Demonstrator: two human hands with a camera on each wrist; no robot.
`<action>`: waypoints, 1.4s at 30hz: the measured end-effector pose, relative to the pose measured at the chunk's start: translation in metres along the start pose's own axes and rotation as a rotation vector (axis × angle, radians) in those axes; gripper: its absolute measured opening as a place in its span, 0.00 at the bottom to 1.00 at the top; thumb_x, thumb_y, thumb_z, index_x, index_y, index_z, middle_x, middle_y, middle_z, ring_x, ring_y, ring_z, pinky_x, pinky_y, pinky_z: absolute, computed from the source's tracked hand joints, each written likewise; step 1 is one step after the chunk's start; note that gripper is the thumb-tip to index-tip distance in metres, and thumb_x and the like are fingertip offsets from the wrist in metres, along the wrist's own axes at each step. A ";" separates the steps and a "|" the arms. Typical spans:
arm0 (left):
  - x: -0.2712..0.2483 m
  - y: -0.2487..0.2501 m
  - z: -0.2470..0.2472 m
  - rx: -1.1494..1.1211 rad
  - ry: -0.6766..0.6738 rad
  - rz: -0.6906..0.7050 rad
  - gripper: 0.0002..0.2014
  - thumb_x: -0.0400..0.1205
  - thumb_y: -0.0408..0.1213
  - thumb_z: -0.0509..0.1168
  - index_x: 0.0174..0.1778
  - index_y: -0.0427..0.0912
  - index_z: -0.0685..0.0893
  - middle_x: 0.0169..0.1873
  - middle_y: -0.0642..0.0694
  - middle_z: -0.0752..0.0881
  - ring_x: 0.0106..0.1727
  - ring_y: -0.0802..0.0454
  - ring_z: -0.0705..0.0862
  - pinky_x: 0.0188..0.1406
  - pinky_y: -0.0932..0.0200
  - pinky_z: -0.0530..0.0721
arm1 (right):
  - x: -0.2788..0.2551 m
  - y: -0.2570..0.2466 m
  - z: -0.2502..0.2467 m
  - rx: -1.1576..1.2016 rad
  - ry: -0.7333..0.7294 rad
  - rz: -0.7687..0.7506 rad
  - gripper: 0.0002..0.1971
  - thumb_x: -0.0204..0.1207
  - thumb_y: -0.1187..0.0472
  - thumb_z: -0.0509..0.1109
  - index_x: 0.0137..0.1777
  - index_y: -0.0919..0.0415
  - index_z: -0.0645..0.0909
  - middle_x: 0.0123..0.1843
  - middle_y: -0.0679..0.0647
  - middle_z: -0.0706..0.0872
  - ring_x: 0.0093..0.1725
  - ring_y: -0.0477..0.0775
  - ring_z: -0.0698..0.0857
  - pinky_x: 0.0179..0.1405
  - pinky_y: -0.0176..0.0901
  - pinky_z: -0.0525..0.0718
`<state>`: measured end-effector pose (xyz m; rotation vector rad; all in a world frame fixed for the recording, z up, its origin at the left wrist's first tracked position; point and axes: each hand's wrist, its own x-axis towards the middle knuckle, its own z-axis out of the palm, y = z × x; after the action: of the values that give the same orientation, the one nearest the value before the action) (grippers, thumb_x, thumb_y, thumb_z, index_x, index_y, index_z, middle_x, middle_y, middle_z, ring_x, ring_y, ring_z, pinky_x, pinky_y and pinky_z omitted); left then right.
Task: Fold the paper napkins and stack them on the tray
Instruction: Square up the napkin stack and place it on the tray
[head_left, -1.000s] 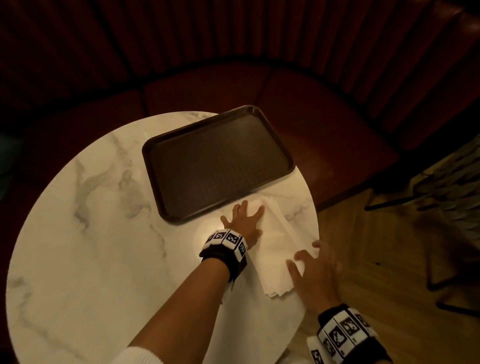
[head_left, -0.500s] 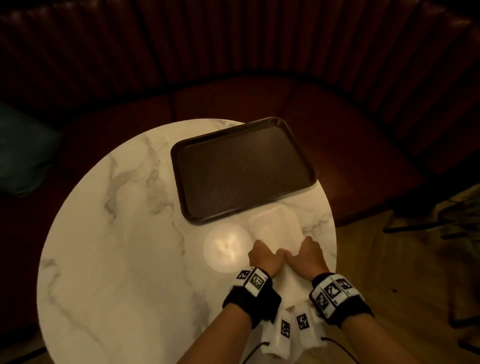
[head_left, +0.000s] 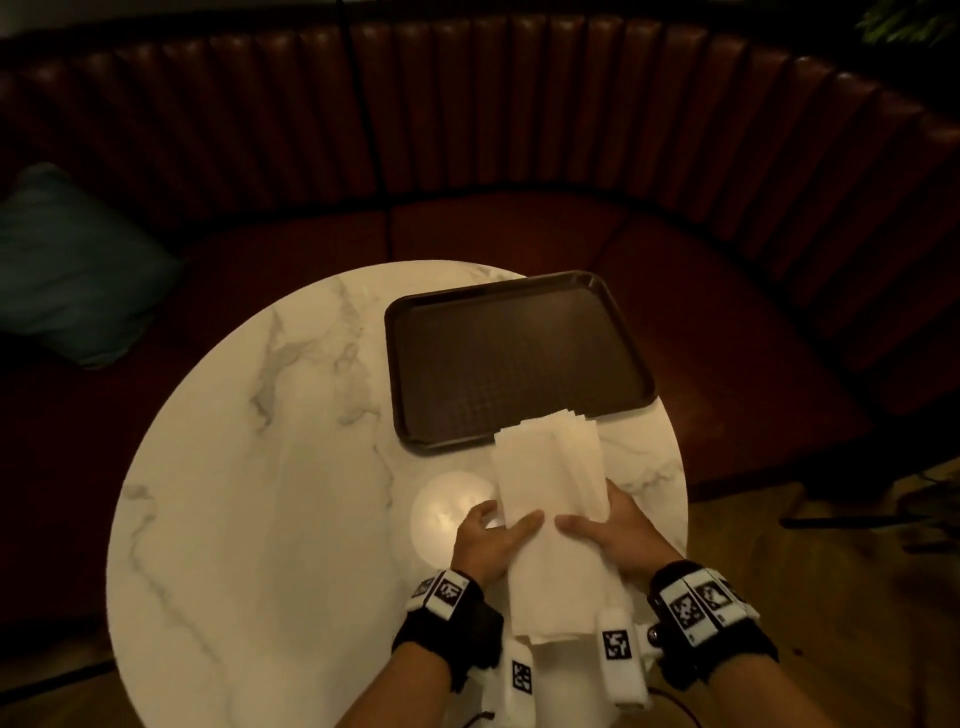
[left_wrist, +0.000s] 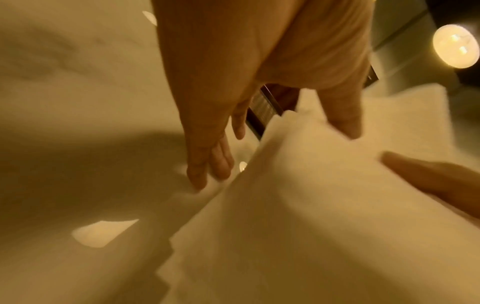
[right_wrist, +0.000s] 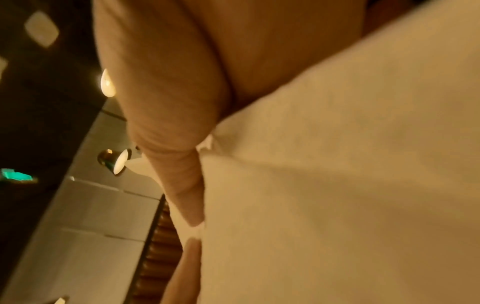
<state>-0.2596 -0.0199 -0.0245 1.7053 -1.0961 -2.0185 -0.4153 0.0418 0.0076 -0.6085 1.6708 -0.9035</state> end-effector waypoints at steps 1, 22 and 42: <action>-0.004 0.001 -0.010 -0.073 -0.062 -0.027 0.44 0.55 0.56 0.82 0.65 0.42 0.76 0.58 0.44 0.86 0.55 0.43 0.87 0.59 0.42 0.84 | -0.008 -0.007 0.005 0.071 -0.060 -0.026 0.28 0.67 0.61 0.78 0.67 0.53 0.74 0.57 0.53 0.89 0.54 0.56 0.88 0.55 0.55 0.87; -0.125 0.040 -0.155 -0.090 -0.169 0.478 0.31 0.55 0.39 0.82 0.55 0.48 0.84 0.51 0.46 0.90 0.53 0.49 0.88 0.54 0.46 0.87 | -0.093 -0.098 0.164 0.096 -0.084 -0.366 0.32 0.66 0.33 0.64 0.69 0.44 0.71 0.62 0.46 0.84 0.61 0.48 0.84 0.61 0.54 0.84; -0.128 0.037 -0.179 -0.105 -0.294 0.509 0.33 0.67 0.30 0.78 0.67 0.45 0.73 0.59 0.42 0.87 0.59 0.45 0.86 0.54 0.50 0.86 | -0.093 -0.080 0.160 0.171 -0.115 -0.225 0.29 0.64 0.48 0.75 0.64 0.56 0.74 0.57 0.58 0.88 0.54 0.57 0.89 0.55 0.60 0.87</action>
<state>-0.0682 -0.0277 0.0906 0.9649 -1.3234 -1.9739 -0.2405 0.0264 0.1059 -0.7271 1.4244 -1.1380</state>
